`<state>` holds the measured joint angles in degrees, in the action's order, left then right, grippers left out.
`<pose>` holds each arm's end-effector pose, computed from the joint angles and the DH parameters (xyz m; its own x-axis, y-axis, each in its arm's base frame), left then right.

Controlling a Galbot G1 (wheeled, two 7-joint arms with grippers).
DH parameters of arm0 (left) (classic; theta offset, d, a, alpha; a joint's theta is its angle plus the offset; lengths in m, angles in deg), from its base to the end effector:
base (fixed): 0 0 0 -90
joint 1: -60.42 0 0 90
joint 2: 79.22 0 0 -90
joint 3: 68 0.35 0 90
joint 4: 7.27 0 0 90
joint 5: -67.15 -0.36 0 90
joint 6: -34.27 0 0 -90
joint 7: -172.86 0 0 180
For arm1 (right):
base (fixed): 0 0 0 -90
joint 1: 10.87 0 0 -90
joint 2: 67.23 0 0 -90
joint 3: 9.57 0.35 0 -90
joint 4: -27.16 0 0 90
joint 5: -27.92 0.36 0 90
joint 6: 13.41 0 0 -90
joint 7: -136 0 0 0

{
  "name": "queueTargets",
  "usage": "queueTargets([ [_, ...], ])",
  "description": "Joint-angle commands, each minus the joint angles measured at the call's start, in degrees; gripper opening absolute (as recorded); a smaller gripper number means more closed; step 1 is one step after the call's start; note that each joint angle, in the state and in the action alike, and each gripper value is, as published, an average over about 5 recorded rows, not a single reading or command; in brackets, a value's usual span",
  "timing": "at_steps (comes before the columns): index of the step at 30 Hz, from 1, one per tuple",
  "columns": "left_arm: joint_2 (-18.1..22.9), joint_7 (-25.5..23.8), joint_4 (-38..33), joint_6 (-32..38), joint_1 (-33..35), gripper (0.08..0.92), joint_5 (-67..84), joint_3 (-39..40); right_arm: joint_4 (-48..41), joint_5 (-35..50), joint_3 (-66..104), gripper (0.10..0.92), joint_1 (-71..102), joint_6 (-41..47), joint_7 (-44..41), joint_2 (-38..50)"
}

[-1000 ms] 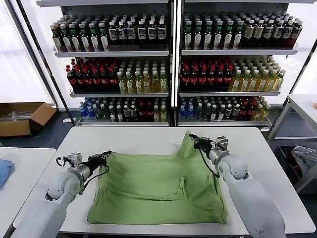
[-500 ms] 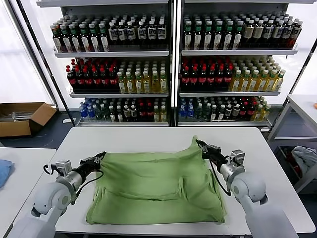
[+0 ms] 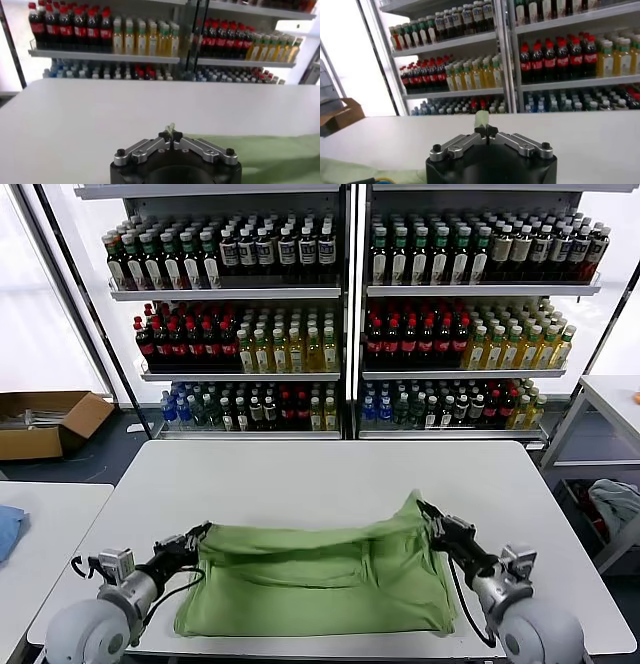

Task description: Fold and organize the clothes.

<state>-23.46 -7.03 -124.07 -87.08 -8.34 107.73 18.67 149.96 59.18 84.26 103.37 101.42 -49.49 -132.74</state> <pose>0.2466 0.1210 -0.2510 -0.8458 0.2505 0.4711 0.2143 0.9681 -0.1300 0.2208 -0.0826 -0.2449 -0.9067 -0.3106 0.2853 -0.2771 0.9487 0.1522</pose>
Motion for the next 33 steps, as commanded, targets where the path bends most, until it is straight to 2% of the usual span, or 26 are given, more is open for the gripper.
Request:
queueTargets([
  [1, 1.2, 0.2, -5.3, -0.3, 12.3, 0.089, -2.0, -1.6, 5.3, -6.1, 4.9, 0.106, 18.2, -2.7, -1.2, -1.9],
  [8, 2.1, 0.1, -5.8, -1.7, 13.6, 0.089, -7.2, -2.0, 3.9, -10.7, 4.4, 0.109, 17.6, -2.5, 2.7, -3.6],
  [12, 2.4, 1.2, -7.1, -1.7, 14.0, 0.126, -7.4, -4.6, 3.2, -9.7, 6.5, 0.185, 15.2, -5.7, 2.2, -3.5],
  [16, 1.7, 2.9, -8.4, -1.5, 15.5, 0.238, -3.2, -9.3, 1.5, -8.8, 9.3, 0.297, 11.1, -14.0, -0.9, -2.3],
  [19, 2.1, 5.2, -9.2, -0.1, 15.9, 0.324, 0.4, -11.6, 1.1, -5.1, 10.9, 0.384, 7.9, -17.0, -1.4, -1.8],
  [23, 6.4, 8.4, -9.5, 3.1, 14.9, 0.437, 1.3, -9.8, -0.3, -1.6, 12.6, 0.496, 5.0, -18.8, -1.1, -2.7],
  [29, 14.6, 10.8, -7.2, 5.7, 14.9, 0.610, -0.4, -5.4, 1.1, -2.2, 13.3, 0.670, 5.7, -18.9, -1.4, -3.7],
  [33, 17.2, 12.8, -6.4, 6.0, 14.7, 0.723, -2.6, -2.4, 1.6, -2.3, 12.5, 0.780, 6.2, -18.5, -1.6, -4.2],
])
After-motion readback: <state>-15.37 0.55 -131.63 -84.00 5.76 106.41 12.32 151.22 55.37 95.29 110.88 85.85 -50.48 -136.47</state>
